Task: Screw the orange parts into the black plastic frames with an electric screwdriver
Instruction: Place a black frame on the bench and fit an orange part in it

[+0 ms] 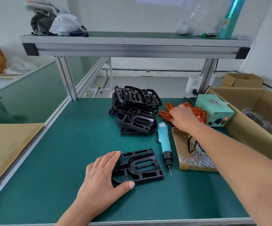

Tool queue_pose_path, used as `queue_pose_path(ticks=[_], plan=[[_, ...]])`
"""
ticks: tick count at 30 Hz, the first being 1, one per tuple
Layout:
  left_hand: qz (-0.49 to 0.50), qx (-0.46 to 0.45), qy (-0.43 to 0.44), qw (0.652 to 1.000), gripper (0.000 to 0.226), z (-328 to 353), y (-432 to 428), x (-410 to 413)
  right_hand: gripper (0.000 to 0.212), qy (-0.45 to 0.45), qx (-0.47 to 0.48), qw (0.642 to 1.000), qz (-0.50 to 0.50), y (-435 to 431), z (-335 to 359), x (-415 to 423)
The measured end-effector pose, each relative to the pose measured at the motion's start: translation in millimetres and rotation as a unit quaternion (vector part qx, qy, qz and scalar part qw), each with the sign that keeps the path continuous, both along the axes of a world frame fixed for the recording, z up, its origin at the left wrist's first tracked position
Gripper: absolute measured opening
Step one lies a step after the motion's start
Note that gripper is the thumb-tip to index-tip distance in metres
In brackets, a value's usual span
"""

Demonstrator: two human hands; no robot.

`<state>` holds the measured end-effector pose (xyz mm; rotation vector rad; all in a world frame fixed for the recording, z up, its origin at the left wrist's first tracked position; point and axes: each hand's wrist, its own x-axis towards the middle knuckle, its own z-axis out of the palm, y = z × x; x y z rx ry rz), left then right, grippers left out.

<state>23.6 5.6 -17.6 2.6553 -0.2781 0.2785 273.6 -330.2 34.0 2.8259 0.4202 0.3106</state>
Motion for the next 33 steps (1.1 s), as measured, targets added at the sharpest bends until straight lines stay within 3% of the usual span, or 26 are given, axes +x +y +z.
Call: queue_pose_path(ticks=[5,10,14,18,20,23,26,28,33], plan=[[0.0,0.0,0.003,1.0,0.105,0.8,-0.3,-0.1,0.031,-0.032,0.006,0.999,0.0,-0.9,8.2,-10.0],[0.002,-0.006,0.008,1.0,0.105,0.9,-0.5,-0.2,0.029,0.014,0.233,0.972,-0.015,-0.7,20.2,-34.6],[0.002,-0.012,0.011,1.0,0.103,0.9,-0.9,-0.4,0.036,0.001,0.443,0.897,-0.018,5.2,26.1,-80.3],[0.0,-0.014,0.014,1.0,0.102,1.4,-0.6,-1.0,0.025,0.078,0.61,0.788,0.027,13.1,13.0,-136.6],[-0.002,-0.013,0.013,1.0,0.102,1.4,-0.3,-0.9,0.025,0.132,0.648,0.748,0.063,21.1,3.2,-161.8],[-0.001,-0.015,0.014,1.0,0.101,1.1,-0.2,-0.7,0.033,0.218,0.656,0.716,0.095,38.3,-14.9,-182.5],[-0.002,-0.015,0.015,1.0,0.101,1.0,-0.4,-0.3,0.031,0.244,0.698,0.668,0.085,55.4,-23.2,-187.7],[-0.001,-0.016,0.014,1.0,0.102,1.1,-0.3,-0.5,0.036,0.23,0.683,0.69,0.069,63.9,-23.1,-188.5],[-0.002,-0.019,0.012,1.0,0.101,1.5,0.1,-0.6,0.033,0.171,0.551,0.813,0.082,76.2,-19.1,-190.2]])
